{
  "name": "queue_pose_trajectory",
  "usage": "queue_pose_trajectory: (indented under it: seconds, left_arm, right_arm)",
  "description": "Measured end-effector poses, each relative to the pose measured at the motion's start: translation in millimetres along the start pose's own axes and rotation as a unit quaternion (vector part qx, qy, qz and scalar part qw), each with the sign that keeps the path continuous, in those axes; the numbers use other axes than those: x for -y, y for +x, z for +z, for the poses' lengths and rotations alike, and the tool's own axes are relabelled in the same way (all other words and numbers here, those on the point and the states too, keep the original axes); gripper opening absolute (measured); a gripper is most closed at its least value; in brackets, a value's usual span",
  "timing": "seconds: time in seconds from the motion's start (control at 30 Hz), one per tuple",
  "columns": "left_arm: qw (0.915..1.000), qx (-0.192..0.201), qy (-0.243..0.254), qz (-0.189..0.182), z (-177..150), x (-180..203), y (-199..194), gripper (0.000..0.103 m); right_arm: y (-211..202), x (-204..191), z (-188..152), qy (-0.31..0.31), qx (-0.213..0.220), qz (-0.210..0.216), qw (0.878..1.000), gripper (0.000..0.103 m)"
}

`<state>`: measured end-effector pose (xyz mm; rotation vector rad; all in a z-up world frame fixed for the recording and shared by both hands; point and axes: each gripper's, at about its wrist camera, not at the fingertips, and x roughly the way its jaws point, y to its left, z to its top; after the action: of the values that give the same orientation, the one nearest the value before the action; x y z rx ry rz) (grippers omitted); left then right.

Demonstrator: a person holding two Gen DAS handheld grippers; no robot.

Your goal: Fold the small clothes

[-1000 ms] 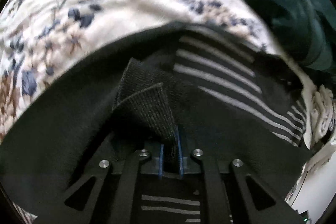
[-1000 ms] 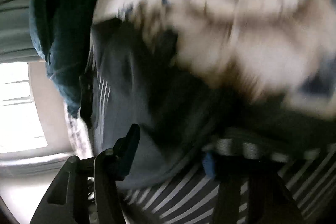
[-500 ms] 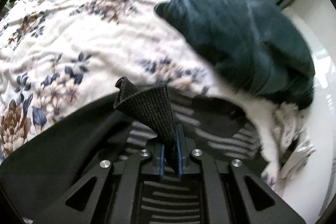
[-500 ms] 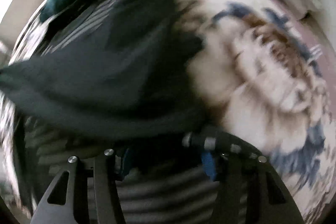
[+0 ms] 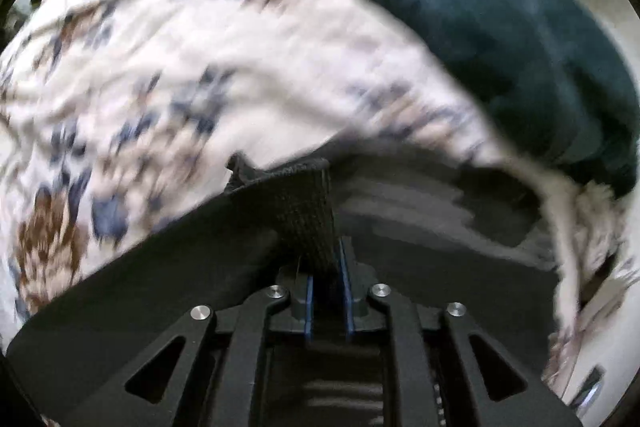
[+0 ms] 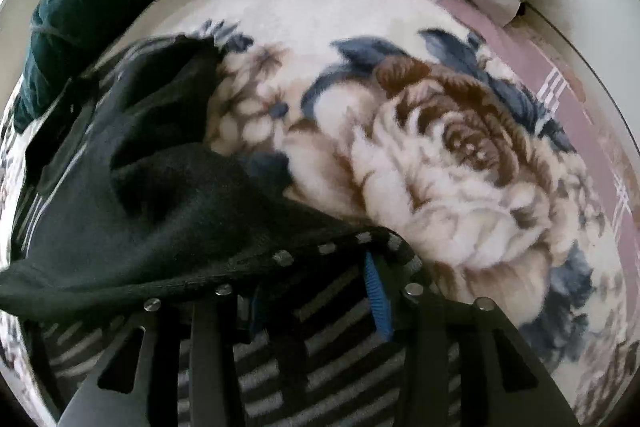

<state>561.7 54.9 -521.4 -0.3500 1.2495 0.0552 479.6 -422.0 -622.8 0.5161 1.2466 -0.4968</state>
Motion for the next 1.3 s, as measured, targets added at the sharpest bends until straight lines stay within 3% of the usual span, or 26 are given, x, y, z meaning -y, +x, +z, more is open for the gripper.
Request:
queue_pose_trajectory:
  seconds: [0.07,0.1,0.13,0.2,0.27,0.4,0.43,0.53,0.6,0.63,0.7,0.8,0.83,0.9,0.97,1.0,1.03,1.1,1.2,1.3]
  left_arm:
    - [0.9996,-0.026,-0.013,0.003,-12.8,-21.0,8.4,0.017]
    - [0.9993,-0.029,-0.019,0.013,-19.7,-30.9,7.9,0.033]
    - [0.9991,-0.026,-0.026,0.019,-26.9,-42.4,4.4,0.056]
    - [0.9984,-0.025,-0.044,0.022,-36.4,-61.2,-4.9,0.085]
    - [0.9974,-0.025,-0.065,0.017,-51.0,-82.5,-22.0,0.085]
    - [0.9938,-0.025,-0.106,0.021,-94.1,-123.7,-63.7,0.085]
    - [0.9921,-0.028,-0.12,0.024,-106.5,-135.3,-72.1,0.085]
    - [0.9786,-0.036,-0.199,0.037,-154.0,-185.8,-100.1,0.085]
    - [0.961,-0.041,-0.27,0.046,-186.0,-225.3,-112.0,0.085]
    - [0.9482,-0.042,-0.311,0.048,-203.1,-246.5,-115.6,0.085]
    - [0.9147,-0.044,-0.4,0.038,-236.1,-288.4,-115.8,0.085]
    - [0.8565,-0.029,-0.515,0.003,-269.9,-334.1,-107.8,0.085]
    - [0.8335,-0.013,-0.552,-0.014,-278.4,-348.0,-104.8,0.085]
    - [0.8109,0.005,-0.585,-0.024,-281.4,-359.8,-101.7,0.083]
    - [0.7966,0.024,-0.604,-0.012,-279.1,-364.2,-104.7,0.082]
    - [0.7938,0.038,-0.607,-0.001,-277.0,-363.8,-109.0,0.067]
    - [0.798,0.045,-0.601,0.019,-273.1,-362.9,-114.5,0.035]
    - [0.8148,0.069,-0.574,0.04,-263.7,-362.5,-125.3,0.004]
    - [0.8421,0.095,-0.528,0.056,-247.6,-361.4,-138.5,0.004]
    - [0.8804,0.123,-0.452,0.076,-217.1,-348.6,-156.8,0.004]
  right_arm:
    - [-9.6,5.0,-1.5,-0.005,-0.019,0.004,1.0,0.057]
    - [-15.7,10.5,-4.8,-0.006,-0.025,0.009,1.0,0.057]
    - [-21.4,10.9,-6.4,-0.007,-0.034,0.016,0.999,0.059]
    - [-32.6,10.4,-12.4,-0.008,-0.043,0.022,0.999,0.064]
    - [-46.5,8.2,-23.0,-0.009,-0.051,0.044,0.998,0.067]
    - [-70.0,-25.2,-48.9,-0.04,-0.047,0.064,0.996,0.092]
    - [-71.9,-38.9,-55.1,-0.053,-0.05,0.067,0.995,0.094]
    - [-76.1,-75.7,-90.6,-0.096,-0.052,0.052,0.993,0.103]
    - [-77.8,-95.8,-108.9,-0.119,-0.044,0.027,0.992,0.103]
    - [-76.6,-102.7,-116.3,-0.129,-0.041,0.016,0.991,0.103]
    - [-73.5,-126.1,-129.0,-0.142,-0.043,0.013,0.989,0.103]
    - [-61.4,-154.8,-140.1,-0.156,-0.061,0.019,0.986,0.103]
    - [-61.2,-164.8,-146.6,-0.163,-0.065,0.019,0.984,0.103]
    - [-62.1,-178.8,-154.6,-0.179,-0.066,0.019,0.982,0.103]
    - [-64.7,-188.7,-162.9,-0.193,-0.066,0.014,0.979,0.103]
    - [-65.6,-194.0,-167.0,-0.201,-0.066,0.011,0.977,0.103]
    - [-67.5,-198.2,-170.5,-0.207,-0.064,0.006,0.976,0.103]
    - [-73.7,-201.6,-175.7,-0.211,-0.059,0.002,0.976,0.103]
    - [-81.6,-199.9,-178.2,-0.208,-0.054,0.001,0.977,0.103]
    - [-84.6,-199.5,-178.0,-0.213,-0.039,-0.022,0.976,0.103]
